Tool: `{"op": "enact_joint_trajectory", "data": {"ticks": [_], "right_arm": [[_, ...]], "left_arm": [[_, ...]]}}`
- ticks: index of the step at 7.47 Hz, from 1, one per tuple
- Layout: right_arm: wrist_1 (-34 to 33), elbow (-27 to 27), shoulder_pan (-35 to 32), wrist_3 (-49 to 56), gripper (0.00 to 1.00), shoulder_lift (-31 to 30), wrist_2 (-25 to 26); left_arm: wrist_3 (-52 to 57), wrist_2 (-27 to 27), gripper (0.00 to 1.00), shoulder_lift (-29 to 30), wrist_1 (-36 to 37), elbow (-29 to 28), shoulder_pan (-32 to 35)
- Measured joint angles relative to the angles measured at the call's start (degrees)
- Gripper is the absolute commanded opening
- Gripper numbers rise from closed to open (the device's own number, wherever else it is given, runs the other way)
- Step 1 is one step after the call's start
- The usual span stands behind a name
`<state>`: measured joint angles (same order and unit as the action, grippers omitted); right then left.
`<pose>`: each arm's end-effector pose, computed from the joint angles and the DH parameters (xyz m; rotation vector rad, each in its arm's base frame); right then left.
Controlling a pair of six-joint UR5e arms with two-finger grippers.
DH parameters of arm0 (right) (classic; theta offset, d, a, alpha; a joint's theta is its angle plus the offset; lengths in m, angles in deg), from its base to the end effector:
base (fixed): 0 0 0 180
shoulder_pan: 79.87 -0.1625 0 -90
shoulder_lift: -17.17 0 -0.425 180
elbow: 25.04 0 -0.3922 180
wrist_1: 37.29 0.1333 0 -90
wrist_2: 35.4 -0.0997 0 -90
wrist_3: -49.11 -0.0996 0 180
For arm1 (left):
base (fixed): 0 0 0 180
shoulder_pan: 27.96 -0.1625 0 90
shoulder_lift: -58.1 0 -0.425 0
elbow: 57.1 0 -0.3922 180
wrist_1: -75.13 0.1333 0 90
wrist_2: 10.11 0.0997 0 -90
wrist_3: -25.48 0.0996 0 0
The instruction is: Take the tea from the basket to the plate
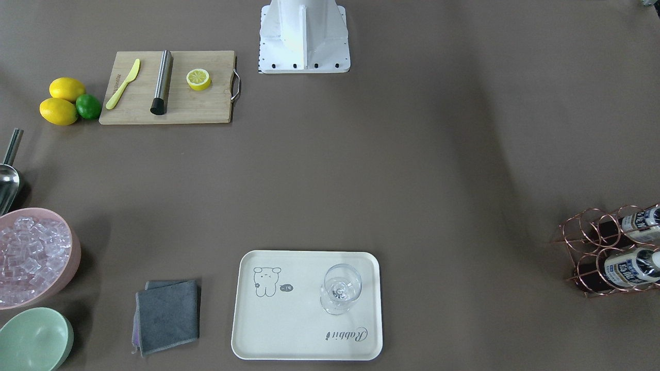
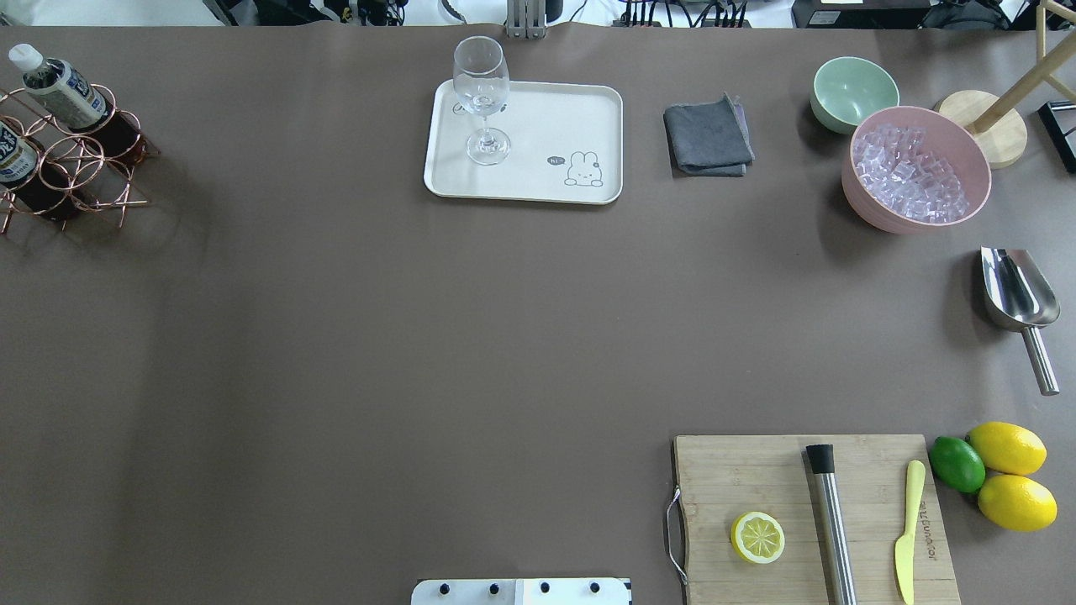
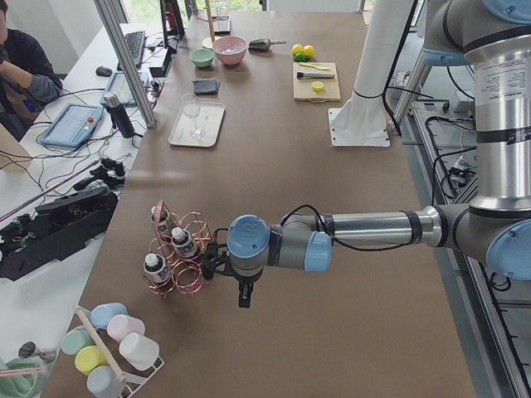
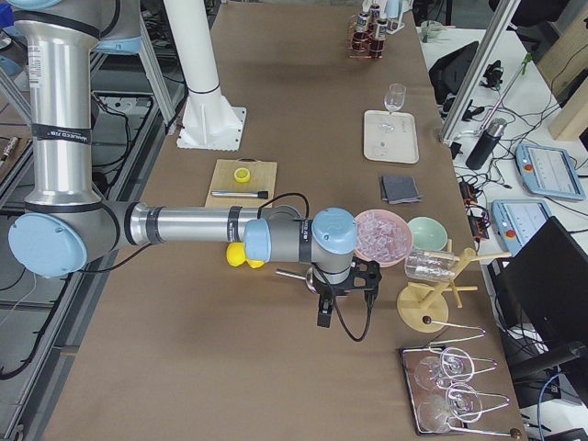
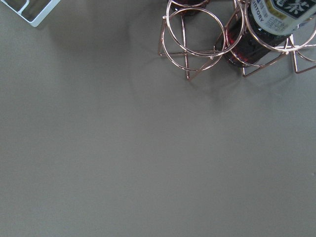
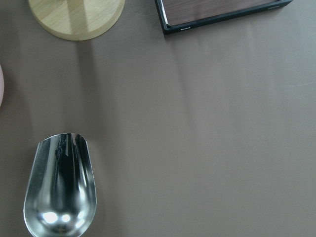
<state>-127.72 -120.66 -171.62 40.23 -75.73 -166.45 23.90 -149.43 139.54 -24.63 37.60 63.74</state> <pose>0.0823 -0.4706 0.6394 -0.0064 -0.7182 0.1632 -0.0706 -0.4320 0.6635 0.0974 0.8598 -0.0093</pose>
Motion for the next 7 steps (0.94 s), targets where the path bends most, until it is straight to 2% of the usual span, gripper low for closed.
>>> {"op": "enact_joint_trajectory", "data": {"ticks": [7], "right_arm": [[0.08,0.04,0.00,0.08,1.00,-0.03,0.00]], "left_arm": [[0.00,0.19,0.98,0.09,0.26,-0.57,-0.17]]}}
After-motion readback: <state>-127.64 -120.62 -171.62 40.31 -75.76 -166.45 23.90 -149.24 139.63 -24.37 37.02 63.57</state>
